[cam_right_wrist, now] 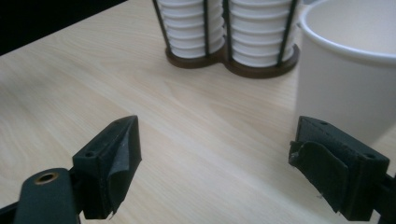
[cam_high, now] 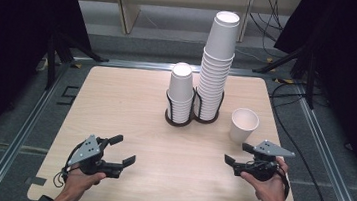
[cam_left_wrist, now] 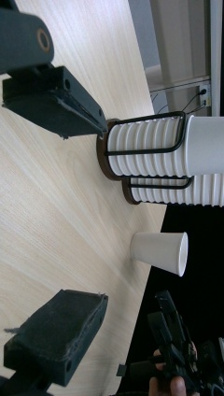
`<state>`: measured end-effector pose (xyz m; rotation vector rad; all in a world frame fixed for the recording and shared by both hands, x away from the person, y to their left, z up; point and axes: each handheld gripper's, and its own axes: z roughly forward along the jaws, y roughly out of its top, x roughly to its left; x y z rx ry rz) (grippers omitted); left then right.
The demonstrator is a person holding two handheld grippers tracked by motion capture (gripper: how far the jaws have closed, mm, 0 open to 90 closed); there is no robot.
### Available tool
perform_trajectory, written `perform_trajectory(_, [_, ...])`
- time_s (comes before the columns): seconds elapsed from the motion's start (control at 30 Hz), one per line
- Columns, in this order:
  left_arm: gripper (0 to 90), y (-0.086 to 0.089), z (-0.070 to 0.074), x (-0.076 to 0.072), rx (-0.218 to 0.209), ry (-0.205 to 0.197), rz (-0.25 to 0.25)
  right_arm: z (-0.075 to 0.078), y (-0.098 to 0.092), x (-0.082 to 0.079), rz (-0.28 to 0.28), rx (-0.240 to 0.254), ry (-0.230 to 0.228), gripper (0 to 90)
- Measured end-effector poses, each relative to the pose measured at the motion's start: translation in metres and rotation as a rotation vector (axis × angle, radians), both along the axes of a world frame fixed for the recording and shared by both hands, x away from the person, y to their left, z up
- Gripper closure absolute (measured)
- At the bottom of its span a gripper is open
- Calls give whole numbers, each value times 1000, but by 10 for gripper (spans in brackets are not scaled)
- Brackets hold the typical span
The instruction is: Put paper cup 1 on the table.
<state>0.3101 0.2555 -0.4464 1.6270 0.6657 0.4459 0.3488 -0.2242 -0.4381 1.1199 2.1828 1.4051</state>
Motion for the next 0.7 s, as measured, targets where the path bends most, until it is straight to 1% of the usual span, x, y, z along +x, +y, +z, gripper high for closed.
perform_trajectory(0.03, [144,0,0,0,1,2,0,1,4,-1,10,15,2,162])
perform_trajectory(0.07, [145,0,0,0,2,1,0,3,8,-2,7,14,11,162])
perform_trajectory(0.1, [145,0,0,0,2,0,0,4,10,0,23,13,-9,162])
perform_trajectory(0.13, [144,0,0,0,1,1,1,5,12,0,30,17,-9,162])
perform_trajectory(0.17, [144,0,1,0,16,8,8,7,14,-1,30,20,13,162])
perform_trajectory(0.23, [145,1,1,0,30,12,9,10,19,2,53,24,1,161])
perform_trajectory(0.27, [145,1,1,0,29,12,8,11,22,3,62,25,-13,162])
perform_trajectory(0.3, [145,1,1,0,31,12,8,14,25,4,59,22,-9,161])
perform_trajectory(0.33, [145,0,1,0,31,12,6,16,28,4,53,18,-2,161])
perform_trajectory(0.37, [144,-1,-1,1,5,2,1,19,30,5,59,16,8,163])
perform_trajectory(0.4, [144,-1,-1,2,9,-1,-2,21,32,9,65,8,-26,163])
perform_trajectory(0.43, [144,-1,0,1,12,5,4,23,33,10,61,4,-21,164])
perform_trajectory(0.47, [145,1,1,0,32,12,8,25,36,11,56,16,-16,165])
perform_trajectory(0.5, [145,1,1,1,29,11,9,29,37,13,54,-8,-36,166])
perform_trajectory(0.57, [144,0,1,1,27,12,9,35,42,16,56,1,-42,166])
perform_trajectory(0.6, [145,0,1,1,29,11,8,38,45,18,49,18,-42,166])
perform_trajectory(0.63, [145,0,1,0,29,12,8,43,46,20,50,9,-49,166])
perform_trajectory(0.67, [145,0,1,0,30,11,7,46,49,22,48,23,-42,166])
perform_trajectory(0.7, [145,0,1,0,29,12,7,51,51,26,37,3,-67,166])
